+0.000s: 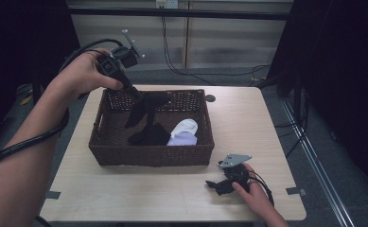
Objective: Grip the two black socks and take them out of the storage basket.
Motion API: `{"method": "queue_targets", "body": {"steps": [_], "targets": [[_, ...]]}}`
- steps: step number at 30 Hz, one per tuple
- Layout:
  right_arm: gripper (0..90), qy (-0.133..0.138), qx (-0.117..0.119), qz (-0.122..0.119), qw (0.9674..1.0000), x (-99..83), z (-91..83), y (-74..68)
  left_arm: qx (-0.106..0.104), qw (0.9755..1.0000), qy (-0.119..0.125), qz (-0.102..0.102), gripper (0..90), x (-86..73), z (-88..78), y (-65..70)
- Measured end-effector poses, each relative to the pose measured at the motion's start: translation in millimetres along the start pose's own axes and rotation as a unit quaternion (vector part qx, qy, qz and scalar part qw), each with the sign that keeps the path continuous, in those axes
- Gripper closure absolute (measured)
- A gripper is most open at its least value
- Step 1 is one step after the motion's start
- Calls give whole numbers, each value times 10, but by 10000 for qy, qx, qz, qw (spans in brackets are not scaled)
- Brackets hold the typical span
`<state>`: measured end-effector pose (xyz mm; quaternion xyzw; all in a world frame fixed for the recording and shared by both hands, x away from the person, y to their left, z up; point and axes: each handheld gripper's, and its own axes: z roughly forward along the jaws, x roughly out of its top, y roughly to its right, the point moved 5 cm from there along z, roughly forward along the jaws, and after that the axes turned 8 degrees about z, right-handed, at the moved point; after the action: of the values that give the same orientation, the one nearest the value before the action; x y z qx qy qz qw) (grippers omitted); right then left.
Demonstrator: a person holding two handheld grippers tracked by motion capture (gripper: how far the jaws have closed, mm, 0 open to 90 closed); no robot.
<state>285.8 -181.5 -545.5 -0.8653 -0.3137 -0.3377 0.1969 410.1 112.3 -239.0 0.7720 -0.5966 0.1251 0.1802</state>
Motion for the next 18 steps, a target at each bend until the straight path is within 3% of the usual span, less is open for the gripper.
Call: {"method": "queue_targets", "body": {"steps": [7, 18], "targets": [[89, 2, -3, -4, 10000, 0, 0, 0, -210, 9993, 60, 297, 877, 28, -75, 301], [89, 16, 11, -7, 10000, 1, 4, 0, -554, 9973, 143, 458, 877, -93, 189, 625]]}}
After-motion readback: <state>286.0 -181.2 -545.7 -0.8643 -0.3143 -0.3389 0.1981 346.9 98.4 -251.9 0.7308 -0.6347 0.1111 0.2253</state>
